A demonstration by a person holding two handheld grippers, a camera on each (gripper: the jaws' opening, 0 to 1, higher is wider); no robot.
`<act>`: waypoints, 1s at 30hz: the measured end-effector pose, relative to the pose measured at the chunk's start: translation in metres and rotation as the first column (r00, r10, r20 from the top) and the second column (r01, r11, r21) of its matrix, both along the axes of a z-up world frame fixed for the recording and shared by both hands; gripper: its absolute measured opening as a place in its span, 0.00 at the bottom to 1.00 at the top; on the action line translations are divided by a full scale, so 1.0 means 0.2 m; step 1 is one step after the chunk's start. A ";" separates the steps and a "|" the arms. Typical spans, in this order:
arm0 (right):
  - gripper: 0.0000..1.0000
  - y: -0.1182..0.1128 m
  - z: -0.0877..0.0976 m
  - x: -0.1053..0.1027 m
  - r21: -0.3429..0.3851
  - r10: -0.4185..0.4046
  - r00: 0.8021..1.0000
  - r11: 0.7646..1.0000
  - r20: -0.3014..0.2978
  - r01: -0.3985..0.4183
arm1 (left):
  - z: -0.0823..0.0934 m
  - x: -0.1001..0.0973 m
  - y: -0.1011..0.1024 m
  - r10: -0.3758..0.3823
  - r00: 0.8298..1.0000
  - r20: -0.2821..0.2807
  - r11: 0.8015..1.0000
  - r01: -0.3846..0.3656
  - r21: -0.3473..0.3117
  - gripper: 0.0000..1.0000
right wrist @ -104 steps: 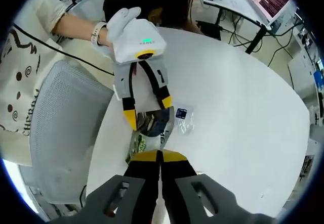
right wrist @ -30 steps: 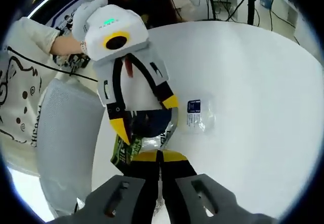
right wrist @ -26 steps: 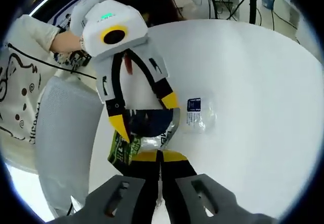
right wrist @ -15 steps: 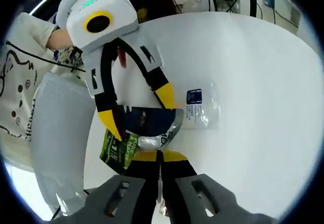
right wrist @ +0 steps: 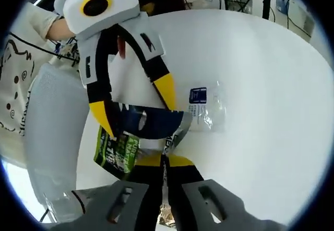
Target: Arrange the skincare products in the storage area until every visible bottle or jar stands upright without overlapping.
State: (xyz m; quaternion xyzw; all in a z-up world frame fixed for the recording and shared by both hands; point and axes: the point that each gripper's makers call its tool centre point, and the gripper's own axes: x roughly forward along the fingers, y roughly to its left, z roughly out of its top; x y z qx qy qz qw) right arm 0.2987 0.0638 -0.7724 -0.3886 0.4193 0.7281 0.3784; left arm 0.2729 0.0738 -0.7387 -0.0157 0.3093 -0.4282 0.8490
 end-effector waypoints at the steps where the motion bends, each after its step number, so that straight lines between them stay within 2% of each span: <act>1: 0.05 0.00 0.00 0.00 -0.001 -0.002 1.000 1.000 0.001 0.002 | 0.00 0.00 0.00 0.004 1.000 -0.003 1.000 -0.004 0.000 0.40; 4: 0.07 0.01 0.02 0.02 0.014 -0.015 1.000 1.000 0.025 0.015 | 0.00 0.00 0.00 0.004 1.000 0.000 1.000 -0.004 0.000 0.41; 6: 0.07 0.01 0.04 0.03 0.021 -0.040 0.999 0.999 0.019 0.040 | 0.00 0.00 0.00 0.004 1.000 0.000 1.000 -0.004 0.001 0.41; 9: 0.06 0.03 0.08 0.09 0.053 -0.068 0.995 0.997 0.077 0.064 | 0.00 0.01 0.02 0.007 1.000 0.001 1.000 -0.007 0.001 0.40; 10: 0.05 0.04 0.10 0.12 0.064 -0.112 0.990 0.992 0.089 0.107 | 0.00 0.00 0.01 0.006 1.000 0.003 1.000 -0.006 0.000 0.40; 12: 0.03 0.05 0.15 0.14 0.088 -0.135 0.988 0.988 0.076 0.129 | -0.01 0.00 0.02 0.001 1.000 0.001 1.000 -0.001 0.009 0.40; 14: 0.03 0.05 0.16 0.15 0.095 -0.154 0.986 0.985 0.071 0.147 | -0.02 0.00 0.02 0.002 1.000 -0.001 1.000 -0.002 0.013 0.40; 16: 0.03 0.03 0.14 0.15 0.070 -0.147 0.986 0.987 0.078 0.142 | -0.01 0.00 0.01 0.000 1.000 0.003 1.000 0.000 0.018 0.40; 18: 0.01 0.00 0.15 0.16 0.066 -0.122 0.986 0.991 0.117 0.115 | -0.02 0.00 0.02 -0.002 1.000 0.009 1.000 0.002 0.022 0.40; 20: 0.01 0.01 0.19 0.18 0.087 -0.161 0.981 0.985 0.112 0.151 | -0.02 0.00 0.02 -0.003 1.000 0.008 1.000 0.003 0.026 0.40; 21: 0.01 0.03 0.24 0.21 0.119 -0.194 0.975 0.976 0.110 0.181 | -0.02 0.00 0.02 -0.004 1.000 0.009 1.000 0.004 0.029 0.39; 24: 0.01 0.04 0.39 0.27 0.202 -0.235 0.962 0.958 0.140 0.205 | -0.03 0.00 0.02 -0.004 1.000 0.009 0.999 0.003 0.033 0.39; 26: 0.02 0.01 0.49 0.33 0.224 -0.260 0.946 0.951 0.194 0.215 | -0.03 0.01 0.03 -0.007 1.000 0.014 0.999 0.006 0.041 0.39; 27: 0.03 0.00 0.54 0.34 0.244 -0.268 0.942 0.945 0.202 0.216 | -0.03 0.01 0.03 -0.008 1.000 0.016 0.999 0.007 0.044 0.39; 29: 0.03 -0.02 0.60 0.34 0.242 -0.291 0.939 0.939 0.181 0.244 | -0.03 0.01 0.03 -0.008 1.000 0.017 0.999 0.007 0.047 0.39; 30: 0.03 -0.03 0.63 0.34 0.250 -0.293 0.937 0.937 0.189 0.242 | -0.03 0.02 0.03 -0.008 1.000 0.018 0.999 0.007 0.047 0.39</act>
